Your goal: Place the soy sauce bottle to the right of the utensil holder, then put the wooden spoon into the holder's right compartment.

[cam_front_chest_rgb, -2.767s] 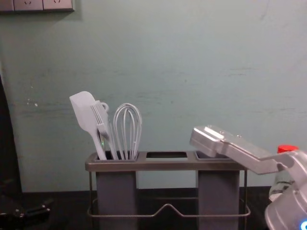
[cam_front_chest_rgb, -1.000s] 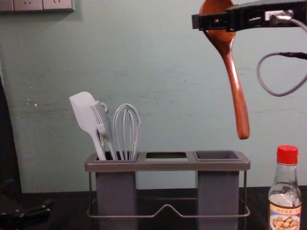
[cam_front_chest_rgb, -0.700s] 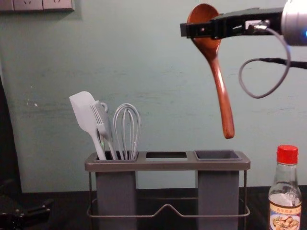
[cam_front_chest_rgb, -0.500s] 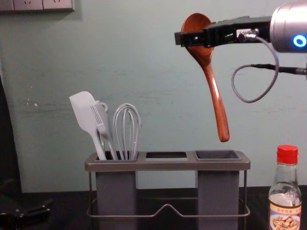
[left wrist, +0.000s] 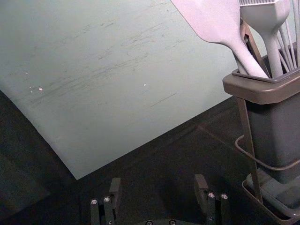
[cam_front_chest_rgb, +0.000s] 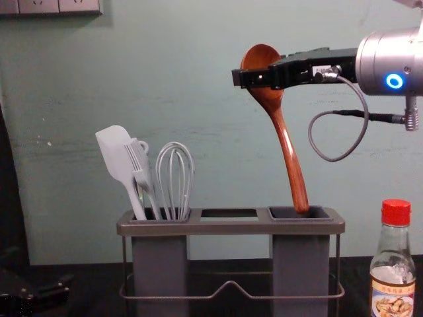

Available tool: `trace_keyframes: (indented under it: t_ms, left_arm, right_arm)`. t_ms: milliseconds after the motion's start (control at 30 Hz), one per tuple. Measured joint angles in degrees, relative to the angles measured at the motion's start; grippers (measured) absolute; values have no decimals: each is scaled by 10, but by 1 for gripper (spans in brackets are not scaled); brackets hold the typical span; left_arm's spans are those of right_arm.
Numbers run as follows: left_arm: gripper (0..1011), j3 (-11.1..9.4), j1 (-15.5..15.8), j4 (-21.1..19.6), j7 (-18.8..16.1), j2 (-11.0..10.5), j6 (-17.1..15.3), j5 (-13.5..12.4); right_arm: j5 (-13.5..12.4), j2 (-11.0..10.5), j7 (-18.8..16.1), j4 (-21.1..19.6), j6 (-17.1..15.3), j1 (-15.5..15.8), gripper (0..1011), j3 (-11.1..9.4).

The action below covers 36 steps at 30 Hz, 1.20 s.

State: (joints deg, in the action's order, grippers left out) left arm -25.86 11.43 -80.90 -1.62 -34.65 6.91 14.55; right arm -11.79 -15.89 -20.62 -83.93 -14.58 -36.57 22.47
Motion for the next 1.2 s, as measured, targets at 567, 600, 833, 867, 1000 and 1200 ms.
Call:
trace_keyframes:
  t_ms: [567, 600, 833, 867, 1000, 1200]
  left_arm:
    - [1012, 0, 0, 0, 0, 0, 0, 0]
    - [1012, 0, 0, 0, 0, 0, 0, 0]
    - [1011, 0, 0, 0, 0, 0, 0, 0]
    - [1011, 0, 0, 0, 0, 0, 0, 0]
    - [1012, 0, 0, 0, 0, 0, 0, 0]
    - [1011, 0, 0, 0, 0, 0, 0, 0]
  right_arm:
    - [-14, -17, -12, -13, 4, 32, 840, -3]
    - [-16, -19, -13, -16, 5, 36, 840, -4]
    - [-33, -39, -20, -47, 3, 64, 840, -13]
    - [-37, -43, -21, -51, 2, 69, 840, -14]
    - [-46, -55, -24, -63, 1, 81, 840, -19]
    - [-58, -71, -28, -83, -2, 97, 840, -21]
